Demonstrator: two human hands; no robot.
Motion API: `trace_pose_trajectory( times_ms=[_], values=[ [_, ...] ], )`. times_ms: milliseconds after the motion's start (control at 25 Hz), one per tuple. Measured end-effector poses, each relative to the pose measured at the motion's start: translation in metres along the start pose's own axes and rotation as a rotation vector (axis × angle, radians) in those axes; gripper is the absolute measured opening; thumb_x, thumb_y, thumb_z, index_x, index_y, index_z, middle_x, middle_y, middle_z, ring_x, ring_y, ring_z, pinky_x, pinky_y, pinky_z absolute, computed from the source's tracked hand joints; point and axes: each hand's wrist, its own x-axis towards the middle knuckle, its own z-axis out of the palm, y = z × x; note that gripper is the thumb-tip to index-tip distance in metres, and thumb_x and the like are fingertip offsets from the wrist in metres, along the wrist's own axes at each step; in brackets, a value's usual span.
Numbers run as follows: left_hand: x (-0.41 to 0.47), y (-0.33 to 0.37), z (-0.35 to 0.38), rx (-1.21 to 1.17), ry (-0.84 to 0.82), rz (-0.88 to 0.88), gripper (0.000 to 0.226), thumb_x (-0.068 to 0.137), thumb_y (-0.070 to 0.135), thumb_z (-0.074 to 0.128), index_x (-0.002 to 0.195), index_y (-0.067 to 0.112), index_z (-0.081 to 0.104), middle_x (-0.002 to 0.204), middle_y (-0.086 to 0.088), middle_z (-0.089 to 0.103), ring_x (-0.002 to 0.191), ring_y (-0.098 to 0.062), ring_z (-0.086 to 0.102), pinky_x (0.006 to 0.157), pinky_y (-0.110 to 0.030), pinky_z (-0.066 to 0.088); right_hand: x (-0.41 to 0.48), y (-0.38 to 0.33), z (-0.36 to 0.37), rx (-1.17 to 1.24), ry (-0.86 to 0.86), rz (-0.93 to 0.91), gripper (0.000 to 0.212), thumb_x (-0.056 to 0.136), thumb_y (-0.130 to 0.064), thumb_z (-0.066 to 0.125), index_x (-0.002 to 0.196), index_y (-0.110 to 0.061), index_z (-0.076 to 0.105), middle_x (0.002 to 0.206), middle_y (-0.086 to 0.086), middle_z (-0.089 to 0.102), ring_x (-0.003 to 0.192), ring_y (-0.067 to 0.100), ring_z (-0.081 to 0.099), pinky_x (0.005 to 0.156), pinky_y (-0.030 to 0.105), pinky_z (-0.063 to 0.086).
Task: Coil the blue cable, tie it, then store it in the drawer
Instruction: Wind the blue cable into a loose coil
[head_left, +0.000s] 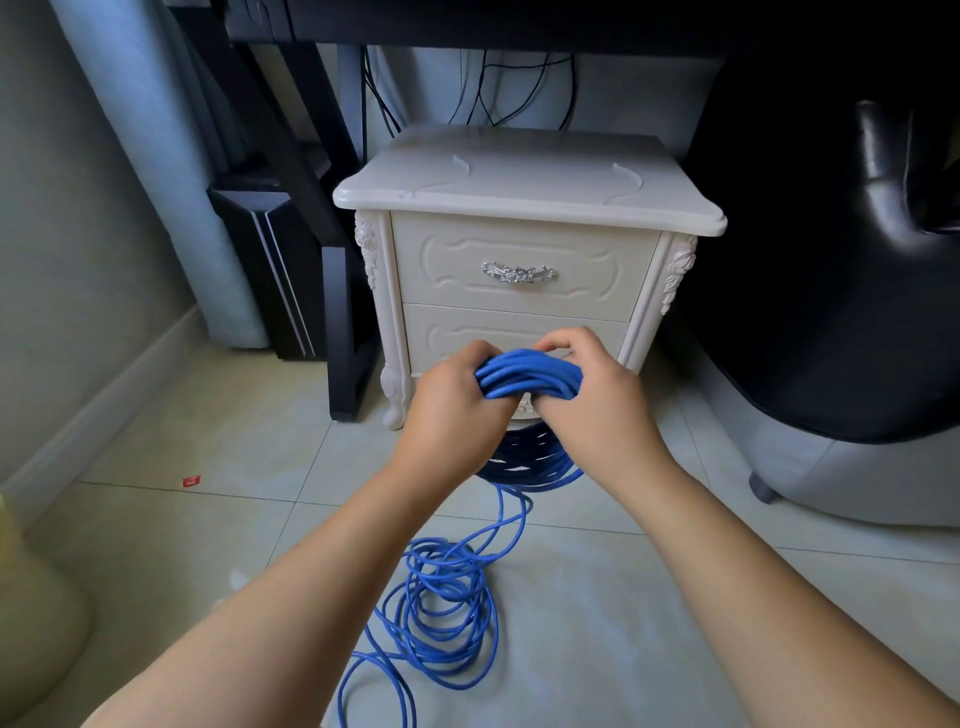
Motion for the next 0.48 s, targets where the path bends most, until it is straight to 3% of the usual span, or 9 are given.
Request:
trace_pose_trajectory(
  times_ms=[120,240,360,480],
  values=[
    [0.004,0.003,-0.001,-0.340,0.051,-0.198,0.002,0.087,0.019,0.065,0.085,0.020,0.065,0.059,0.007,0.057,0.056,-0.010,0.050,0.067,-0.036,0.053,0.004,0.005,0.001,0.330,-0.023,0.203,0.030,0.078,-0.013,0.072,0.103,-0.024,0.060,0.092,0.000,0.071,0.087,0.018,0.067,0.085,0.033,0.053],
    [0.004,0.010,0.001,-0.624,0.139,-0.403,0.011,0.090,0.018,0.065,0.081,0.022,0.063,0.050,0.011,0.048,0.051,-0.010,0.047,0.059,-0.028,0.044,-0.002,0.009,0.016,0.682,-0.039,0.337,0.035,0.072,-0.015,0.074,0.105,-0.021,0.061,0.092,0.011,0.073,0.094,0.029,0.071,0.096,0.051,0.052],
    [0.001,0.017,0.010,-0.926,0.211,-0.576,0.019,0.093,0.019,0.063,0.075,0.017,0.057,0.047,0.006,0.046,0.044,-0.011,0.053,0.061,-0.031,0.044,-0.006,0.011,0.033,0.922,0.015,0.434,0.028,0.082,-0.005,0.070,0.106,-0.017,0.060,0.089,0.009,0.069,0.095,0.033,0.069,0.095,0.054,0.051],
    [-0.005,0.016,0.016,-0.794,0.131,-0.565,0.021,0.091,0.029,0.065,0.077,0.016,0.057,0.058,0.004,0.056,0.057,-0.006,0.063,0.064,-0.021,0.048,0.001,0.013,0.030,0.892,0.102,0.544,0.022,0.086,-0.003,0.065,0.107,-0.008,0.059,0.084,0.014,0.065,0.089,0.038,0.068,0.093,0.059,0.049]
  ],
)
